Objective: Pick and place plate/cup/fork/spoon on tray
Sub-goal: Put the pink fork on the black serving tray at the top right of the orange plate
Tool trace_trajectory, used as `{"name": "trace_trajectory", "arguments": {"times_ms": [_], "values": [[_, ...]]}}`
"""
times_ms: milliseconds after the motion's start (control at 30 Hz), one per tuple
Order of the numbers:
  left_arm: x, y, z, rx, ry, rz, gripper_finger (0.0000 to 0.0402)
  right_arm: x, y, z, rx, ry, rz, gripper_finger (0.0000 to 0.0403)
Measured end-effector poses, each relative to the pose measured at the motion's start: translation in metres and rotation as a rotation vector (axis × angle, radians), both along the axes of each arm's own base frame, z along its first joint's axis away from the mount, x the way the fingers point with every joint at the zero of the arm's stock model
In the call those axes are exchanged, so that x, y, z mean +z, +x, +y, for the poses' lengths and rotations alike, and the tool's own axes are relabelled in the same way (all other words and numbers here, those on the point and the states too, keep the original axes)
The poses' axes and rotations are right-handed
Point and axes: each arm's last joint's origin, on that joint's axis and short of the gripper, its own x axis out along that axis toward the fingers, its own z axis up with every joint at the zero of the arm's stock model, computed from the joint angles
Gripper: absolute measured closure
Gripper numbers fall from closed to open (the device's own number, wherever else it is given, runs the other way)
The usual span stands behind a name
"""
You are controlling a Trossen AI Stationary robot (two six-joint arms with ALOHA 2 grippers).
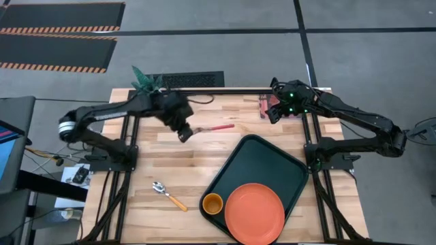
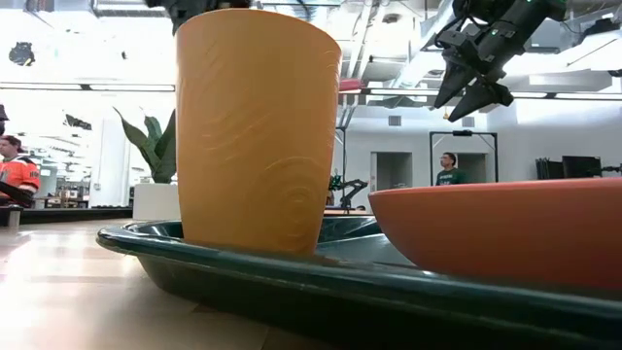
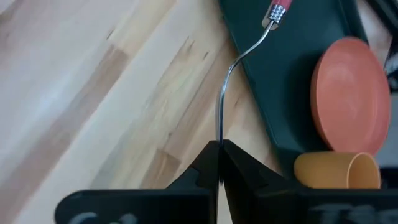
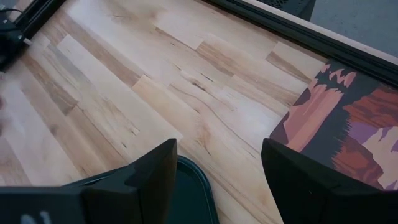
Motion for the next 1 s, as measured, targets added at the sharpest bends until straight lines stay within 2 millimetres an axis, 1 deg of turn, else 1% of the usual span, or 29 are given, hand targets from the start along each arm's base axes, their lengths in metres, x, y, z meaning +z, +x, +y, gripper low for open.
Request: {"name": "trace_trajectory", "arguments": {"times_ms": [200,367,500,600,767,1000], "values": [[0.012,0.043,0.03,-0.176,0.031,0.065,0.0401,0.0,0.0,0.0,-0.001,0.0,0.0,0.0143],[0.015,0.079,0.052,-0.317,0.061,0.132,0.0401,0.0,0.0,0.0,-0.008,-0.007,0.004,0.0143],[0.009,0.11,0.064,-0.409,0.078,0.149,0.0401,0.001,-0.002,-0.001,-0.033,-0.027,0.012,0.0143],[0.002,0.129,0.071,-0.457,0.052,0.152,0.0401,0.002,-0.006,-0.002,-0.053,-0.033,0.013,0.0143],[-0.015,0.157,0.073,-0.516,0.031,0.174,0.0401,0.002,-0.008,-0.006,-0.077,-0.03,0.018,0.0143],[-0.037,0.187,0.054,-0.603,-0.029,0.141,0.0401,0.001,-0.01,-0.008,-0.091,-0.028,0.024,0.0143]]}}
